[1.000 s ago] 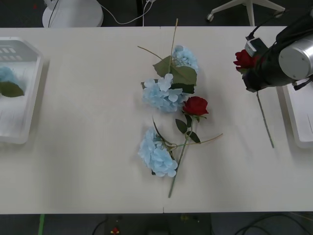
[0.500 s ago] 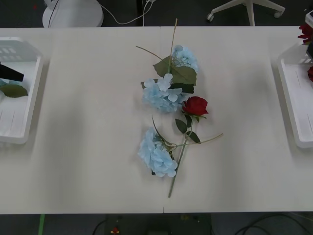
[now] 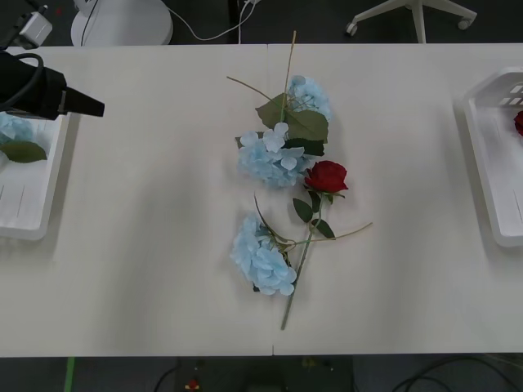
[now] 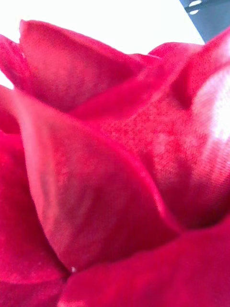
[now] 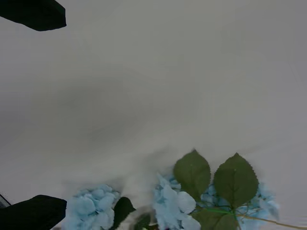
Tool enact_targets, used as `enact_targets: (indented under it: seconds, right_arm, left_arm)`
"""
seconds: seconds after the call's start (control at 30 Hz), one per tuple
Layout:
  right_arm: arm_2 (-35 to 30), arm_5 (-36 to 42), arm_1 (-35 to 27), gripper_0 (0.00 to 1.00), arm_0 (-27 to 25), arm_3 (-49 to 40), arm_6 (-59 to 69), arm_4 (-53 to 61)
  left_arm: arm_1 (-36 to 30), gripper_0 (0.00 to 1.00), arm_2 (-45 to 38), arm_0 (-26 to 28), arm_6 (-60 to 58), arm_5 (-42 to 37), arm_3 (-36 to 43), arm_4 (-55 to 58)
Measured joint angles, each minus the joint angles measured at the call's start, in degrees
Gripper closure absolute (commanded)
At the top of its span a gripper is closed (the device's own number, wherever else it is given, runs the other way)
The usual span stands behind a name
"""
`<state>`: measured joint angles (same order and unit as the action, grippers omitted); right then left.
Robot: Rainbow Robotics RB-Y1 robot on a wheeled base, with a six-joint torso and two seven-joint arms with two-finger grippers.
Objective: Put the red flowers into the right box and the blue flowers into the left box
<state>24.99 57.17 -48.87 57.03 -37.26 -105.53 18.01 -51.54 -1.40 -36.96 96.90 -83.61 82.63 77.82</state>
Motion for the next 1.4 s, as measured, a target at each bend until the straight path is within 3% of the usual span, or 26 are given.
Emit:
enact_targets:
  seconds: [0.1,0.27,0.53,0.67,0.8,0.97,1.1,1.23,1.4]
  right_arm:
    - [0.0,-1.7,1.9,1.0,0.0,3.0,0.1,-1.4]
    - [0.0,-6.2,4.1,0.98,0.0,7.1,0.2,-2.4]
    - [0.0,-11.6,4.8,0.37,0.0,12.5,0.2,-2.3]
    - [0.0,-11.4,4.8,0.17,0.0,12.6,0.2,0.3]
    - [-0.1,-6.5,4.6,0.12,0.4,12.1,0.2,7.4]
    - [-1.1,8.3,2.4,0.08,0.5,4.3,0.2,19.0]
    - [-1.9,18.4,-0.1,0.05,0.5,-3.1,0.9,29.2]
    - [-2.2,26.0,-1.1,0.03,0.6,-8.3,9.9,37.8]
    - [-2.1,30.6,-1.5,0.02,-0.7,-19.8,23.8,44.5]
  left_arm:
    - [2.4,0.0,1.4,-1.6,-8.8,0.2,0.3,-1.8]
    - [7.0,0.0,3.2,-5.0,-10.1,1.6,0.3,-6.5]
    - [12.9,0.0,3.7,-8.3,-13.8,2.3,0.3,-13.0]
    - [13.9,0.0,3.7,-8.7,-18.3,1.6,0.3,-16.7]
    - [13.9,0.0,3.6,-8.7,-18.2,-2.4,0.3,-20.5]
    - [13.9,0.0,1.5,-8.7,-13.2,-8.5,0.3,-24.9]
    - [14.3,0.0,-2.8,-8.7,3.1,-12.9,0.3,-27.3]
    - [15.4,0.0,-8.7,-8.7,21.8,-16.3,0.3,-29.6]
    - [16.2,0.0,-13.7,-8.7,33.2,-18.8,0.1,-30.2]
